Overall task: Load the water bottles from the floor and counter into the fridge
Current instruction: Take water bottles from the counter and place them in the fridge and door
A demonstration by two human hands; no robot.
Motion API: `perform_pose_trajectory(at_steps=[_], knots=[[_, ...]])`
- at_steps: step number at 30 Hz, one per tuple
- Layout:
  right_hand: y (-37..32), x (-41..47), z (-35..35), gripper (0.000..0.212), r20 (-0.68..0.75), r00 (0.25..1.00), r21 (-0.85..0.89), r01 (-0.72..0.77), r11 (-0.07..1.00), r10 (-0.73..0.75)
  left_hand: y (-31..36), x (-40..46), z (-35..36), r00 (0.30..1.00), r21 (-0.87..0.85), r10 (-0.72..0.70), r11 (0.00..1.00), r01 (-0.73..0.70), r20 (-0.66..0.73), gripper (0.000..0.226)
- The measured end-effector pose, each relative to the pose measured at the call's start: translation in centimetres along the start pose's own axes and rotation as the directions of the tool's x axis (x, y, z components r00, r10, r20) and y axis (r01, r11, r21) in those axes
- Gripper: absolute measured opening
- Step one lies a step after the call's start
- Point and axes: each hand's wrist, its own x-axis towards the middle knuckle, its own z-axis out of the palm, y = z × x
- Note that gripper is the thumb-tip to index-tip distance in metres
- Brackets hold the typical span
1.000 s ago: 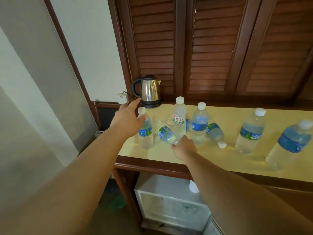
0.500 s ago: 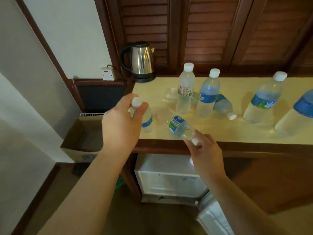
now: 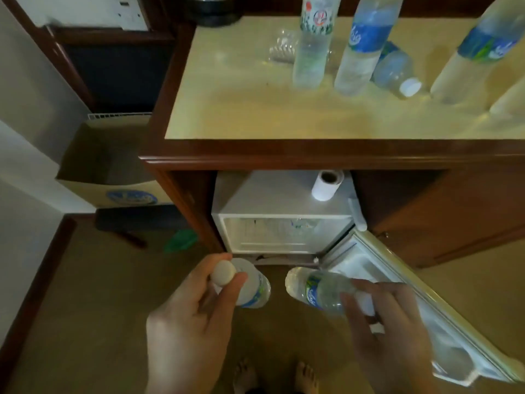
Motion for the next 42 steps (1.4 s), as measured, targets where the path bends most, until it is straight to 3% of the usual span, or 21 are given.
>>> perform_pose_trajectory(at_steps=[5, 9, 15, 23, 27, 35, 42], knots=[[7.1, -3.0, 7.2, 0.025, 0.258, 0.946, -0.133, -0.165, 0.977, 0.195, -6.9, -0.8, 8.1, 0.979, 0.043, -0.124, 0.992, 0.118, 0.162, 0.027], [12.4, -2.6, 13.7, 0.025, 0.36, 0.903, -0.21, -0.166, 0.964, 0.234, -13.7, -0.9, 16.0, 0.967, 0.077, -0.172, 0.984, 0.16, 0.19, 0.025], [21.0, -1.0, 23.4, 0.021, 0.403, 0.911, -0.184, -0.014, 0.983, 0.088, -23.7, -0.8, 26.6, 0.964, 0.114, -0.201, 0.977, 0.183, 0.174, 0.023], [29.0, 6.9, 33.4, 0.024, 0.412, 0.911, -0.18, 0.045, 0.983, 0.034, -32.3, 3.1, 34.2, 0.986, 0.049, -0.137, 0.99, 0.133, 0.098, 0.029], [31.0, 10.7, 36.7, 0.024, 0.416, 0.909, -0.183, 0.099, 0.978, -0.014, -34.5, 6.5, 37.0, 0.992, 0.06, -0.067, 0.996, 0.06, 0.111, 0.026], [35.6, 13.2, 41.6, 0.025, 0.391, 0.919, -0.25, 0.148, 0.957, -0.04, -36.8, 10.7, 41.4, 0.975, -0.091, -0.124, 0.986, 0.143, 0.184, 0.018], [37.6, 14.7, 44.1, 0.023, 0.346, 0.93, -0.296, 0.237, 0.925, -0.127, -37.7, 13.4, 43.1, 0.98, -0.099, -0.105, 0.988, 0.122, 0.169, 0.022]])
